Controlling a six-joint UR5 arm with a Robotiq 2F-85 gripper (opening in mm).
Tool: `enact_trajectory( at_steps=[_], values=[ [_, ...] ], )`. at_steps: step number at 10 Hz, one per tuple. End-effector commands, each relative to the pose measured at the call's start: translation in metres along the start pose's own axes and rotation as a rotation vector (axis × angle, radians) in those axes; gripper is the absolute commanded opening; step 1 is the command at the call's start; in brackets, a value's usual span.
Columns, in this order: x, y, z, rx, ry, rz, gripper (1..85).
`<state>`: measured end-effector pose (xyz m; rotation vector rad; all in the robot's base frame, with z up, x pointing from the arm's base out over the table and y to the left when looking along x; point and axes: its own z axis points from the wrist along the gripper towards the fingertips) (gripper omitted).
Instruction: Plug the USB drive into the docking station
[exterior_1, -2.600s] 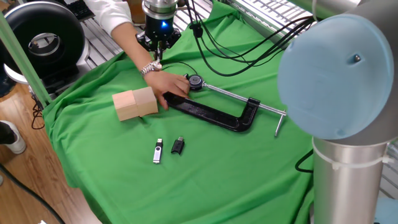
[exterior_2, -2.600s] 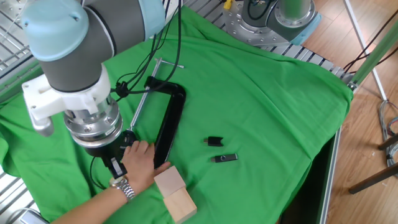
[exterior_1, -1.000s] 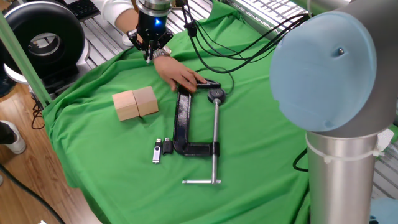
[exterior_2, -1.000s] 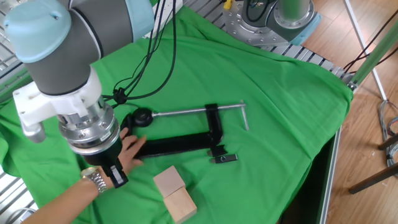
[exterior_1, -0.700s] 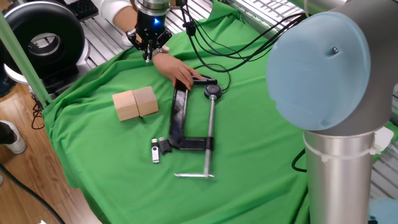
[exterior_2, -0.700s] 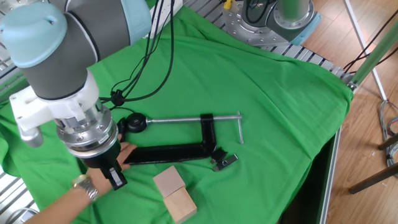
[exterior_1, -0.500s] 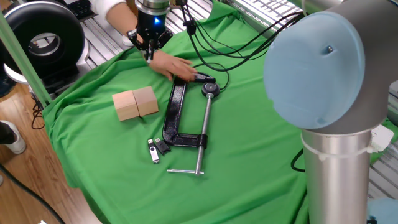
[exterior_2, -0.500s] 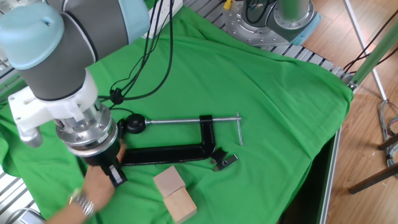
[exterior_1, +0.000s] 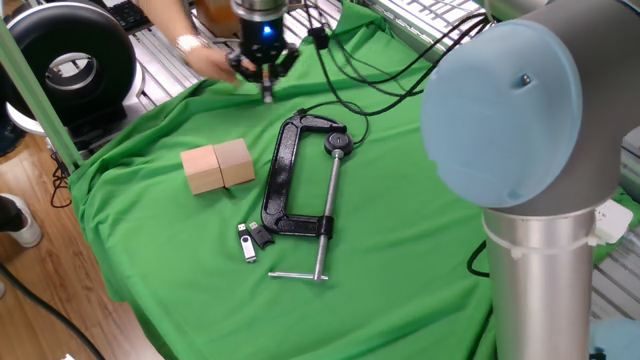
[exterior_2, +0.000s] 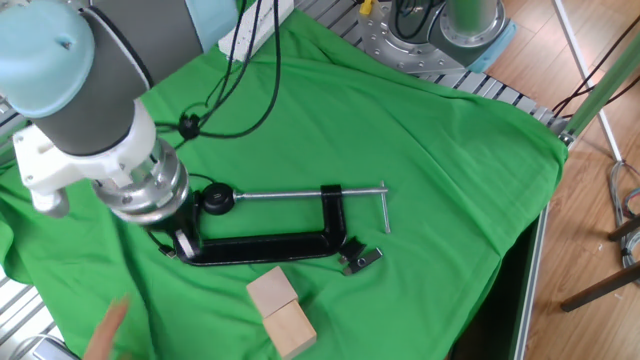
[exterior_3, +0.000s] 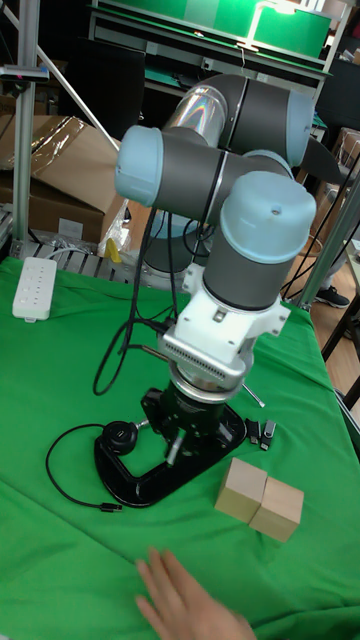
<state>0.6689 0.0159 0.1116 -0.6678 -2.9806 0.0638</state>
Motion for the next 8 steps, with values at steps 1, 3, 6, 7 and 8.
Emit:
enact_trajectory(
  at_steps=[1, 3, 6, 7, 8],
  values=[
    [0.005, -0.042, 0.005, 0.093, 0.021, 0.059, 1.7],
    [0.006, -0.055, 0.014, 0.086, 0.03, 0.09, 1.7],
    [0.004, -0.074, 0.017, 0.037, -0.087, 0.084, 1.7],
    [0.001, -0.077, 0.018, 0.027, -0.104, 0.106, 1.7],
    [0.001, -0.063, 0.025, -0.043, -0.122, 0.152, 1.7]
  ],
)
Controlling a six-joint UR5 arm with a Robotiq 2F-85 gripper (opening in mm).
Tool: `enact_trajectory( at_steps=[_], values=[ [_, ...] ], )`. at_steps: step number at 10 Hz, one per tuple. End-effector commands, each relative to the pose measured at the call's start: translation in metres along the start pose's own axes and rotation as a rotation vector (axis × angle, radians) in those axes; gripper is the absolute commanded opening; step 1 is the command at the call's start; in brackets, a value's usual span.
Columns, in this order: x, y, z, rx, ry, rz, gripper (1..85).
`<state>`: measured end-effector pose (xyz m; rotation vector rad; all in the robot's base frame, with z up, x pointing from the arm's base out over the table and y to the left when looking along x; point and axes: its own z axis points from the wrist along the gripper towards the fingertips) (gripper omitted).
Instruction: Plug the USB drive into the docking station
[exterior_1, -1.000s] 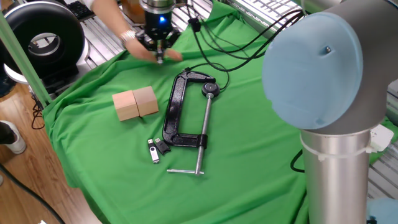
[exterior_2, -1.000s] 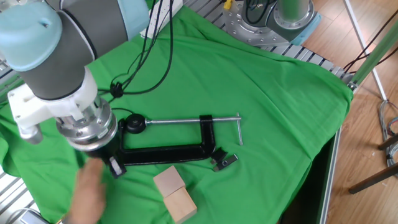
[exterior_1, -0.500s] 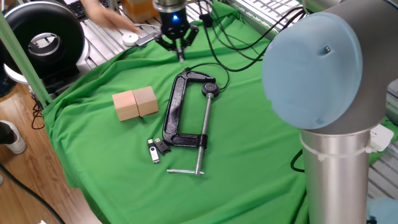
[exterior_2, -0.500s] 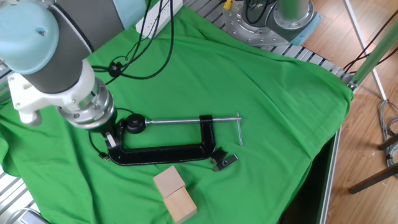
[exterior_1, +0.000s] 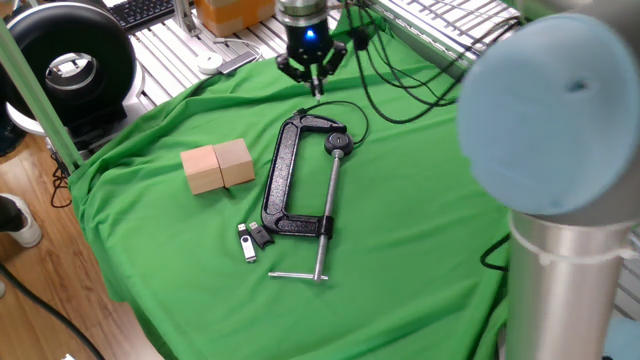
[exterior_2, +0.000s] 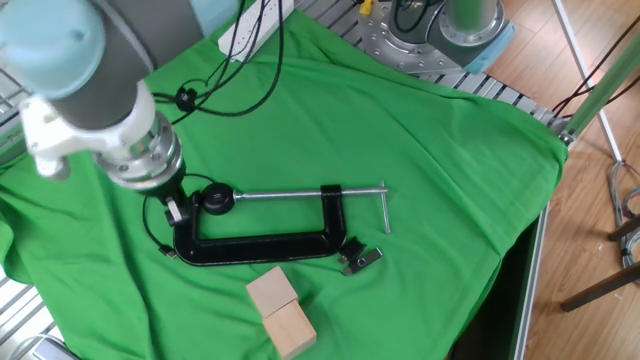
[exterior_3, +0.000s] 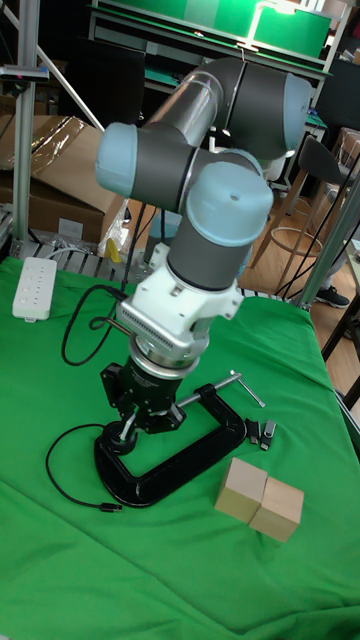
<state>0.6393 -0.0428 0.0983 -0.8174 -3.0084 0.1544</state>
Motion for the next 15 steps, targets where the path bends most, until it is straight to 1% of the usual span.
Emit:
enact_trajectory(
  at_steps=[1, 2, 3, 4, 5, 6, 7, 8, 9, 10, 11, 12, 13, 14, 15],
  values=[
    [0.008, 0.002, 0.018, -0.083, -0.054, 0.084, 1.7],
    [0.013, -0.006, 0.026, -0.057, -0.072, 0.099, 1.7],
    [0.024, -0.011, 0.028, -0.046, -0.059, 0.115, 1.7],
    [0.029, -0.02, 0.03, -0.025, -0.055, 0.121, 1.7],
    [0.028, -0.014, 0.03, -0.058, -0.061, 0.127, 1.7],
    [0.038, -0.007, 0.029, -0.102, -0.029, 0.133, 1.7],
    [0.042, -0.012, 0.032, -0.1, -0.016, 0.122, 1.7],
    [0.044, -0.015, 0.034, -0.107, -0.013, 0.109, 1.7],
    [0.039, -0.023, 0.033, -0.089, -0.033, 0.096, 1.7],
    [0.04, -0.022, 0.033, -0.099, -0.027, 0.096, 1.7],
    [0.039, -0.021, 0.037, -0.103, -0.033, 0.096, 1.7],
    [0.037, -0.025, 0.041, -0.099, -0.049, 0.064, 1.7],
    [0.042, -0.022, 0.042, -0.12, -0.037, 0.053, 1.7],
    [0.041, -0.026, 0.045, -0.117, -0.044, 0.049, 1.7],
    [0.041, -0.026, 0.048, -0.128, -0.052, 0.045, 1.7]
  ],
)
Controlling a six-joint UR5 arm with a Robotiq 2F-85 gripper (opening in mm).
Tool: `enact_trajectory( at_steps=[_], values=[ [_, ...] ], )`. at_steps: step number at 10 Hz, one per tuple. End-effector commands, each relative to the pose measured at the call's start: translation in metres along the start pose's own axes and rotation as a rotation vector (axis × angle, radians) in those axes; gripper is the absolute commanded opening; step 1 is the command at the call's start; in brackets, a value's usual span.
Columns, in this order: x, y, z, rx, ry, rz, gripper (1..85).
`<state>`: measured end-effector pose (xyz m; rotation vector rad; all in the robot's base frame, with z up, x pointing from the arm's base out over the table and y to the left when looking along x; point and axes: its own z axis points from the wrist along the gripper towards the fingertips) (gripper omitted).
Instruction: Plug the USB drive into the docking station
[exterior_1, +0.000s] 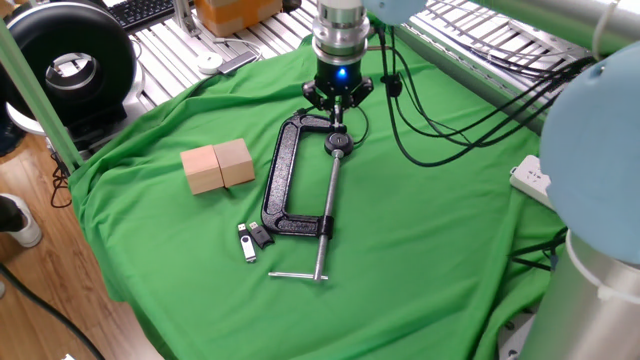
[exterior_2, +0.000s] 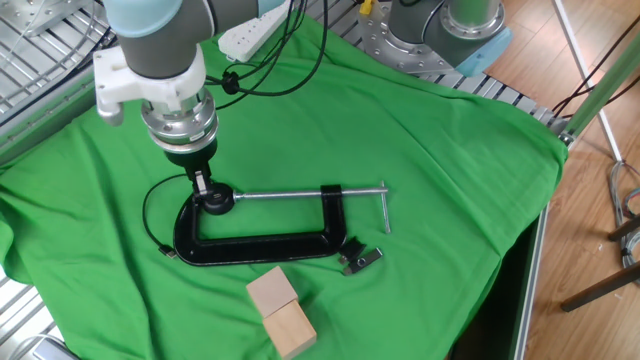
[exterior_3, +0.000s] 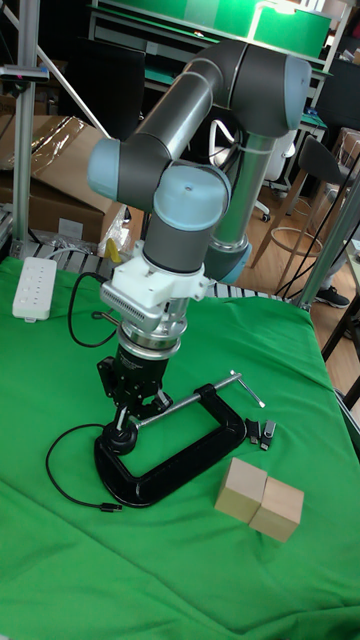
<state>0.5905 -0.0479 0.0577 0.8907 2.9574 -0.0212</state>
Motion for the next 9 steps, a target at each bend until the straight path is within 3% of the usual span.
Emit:
enact_trajectory(
  at_steps=[1, 4, 9],
  values=[
    [0.0028, -0.0018, 0.0082, -0.03, -0.005, -0.014, 1.7],
    [0.0114, -0.0032, 0.0093, -0.024, 0.028, 0.008, 1.7],
    [0.0033, -0.01, 0.0077, -0.01, 0.011, 0.011, 1.7]
  ],
)
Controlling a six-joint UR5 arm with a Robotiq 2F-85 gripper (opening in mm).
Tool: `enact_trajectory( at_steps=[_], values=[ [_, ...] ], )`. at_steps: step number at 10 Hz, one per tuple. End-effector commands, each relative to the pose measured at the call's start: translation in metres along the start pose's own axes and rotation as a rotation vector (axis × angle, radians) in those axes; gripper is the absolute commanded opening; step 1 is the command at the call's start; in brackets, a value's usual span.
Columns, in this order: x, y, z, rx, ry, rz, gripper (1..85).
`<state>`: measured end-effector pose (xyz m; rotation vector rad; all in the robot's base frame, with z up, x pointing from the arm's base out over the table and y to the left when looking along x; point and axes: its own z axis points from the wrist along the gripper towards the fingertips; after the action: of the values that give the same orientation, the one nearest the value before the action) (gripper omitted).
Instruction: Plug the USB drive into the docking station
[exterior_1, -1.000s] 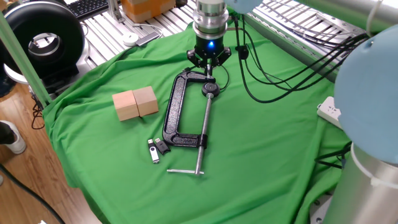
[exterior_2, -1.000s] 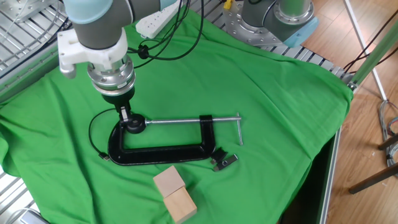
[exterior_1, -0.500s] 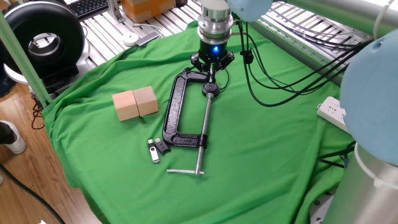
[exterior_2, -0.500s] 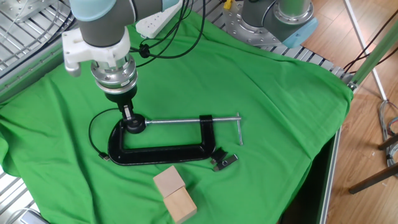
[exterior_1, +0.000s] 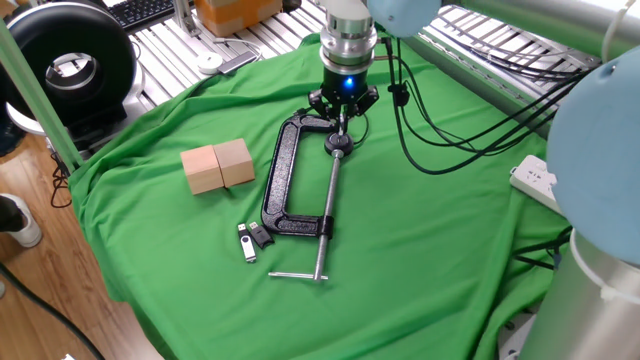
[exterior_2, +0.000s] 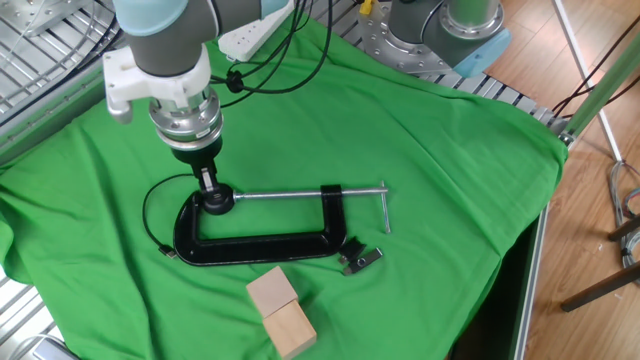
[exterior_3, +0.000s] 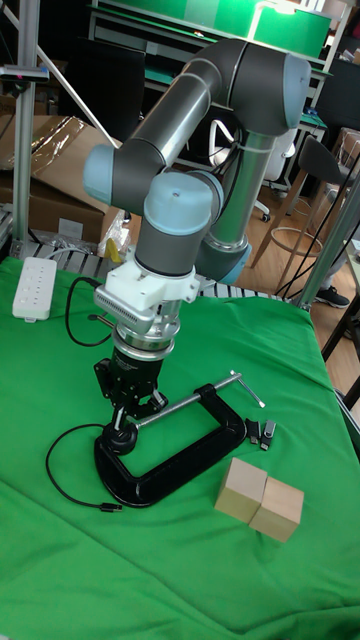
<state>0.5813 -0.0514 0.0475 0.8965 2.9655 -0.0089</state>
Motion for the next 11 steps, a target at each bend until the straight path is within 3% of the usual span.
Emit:
enact_trajectory(
  at_steps=[1, 7, 10, 11],
  values=[
    [0.0014, -0.0015, -0.003, -0.013, 0.02, 0.006, 1.7],
    [-0.0027, 0.0013, -0.0007, -0.024, 0.009, 0.002, 1.7],
    [-0.0004, 0.004, -0.0012, -0.034, 0.02, 0.016, 1.7],
    [0.0053, -0.0003, -0.0012, -0.017, 0.042, 0.023, 1.7]
  ],
)
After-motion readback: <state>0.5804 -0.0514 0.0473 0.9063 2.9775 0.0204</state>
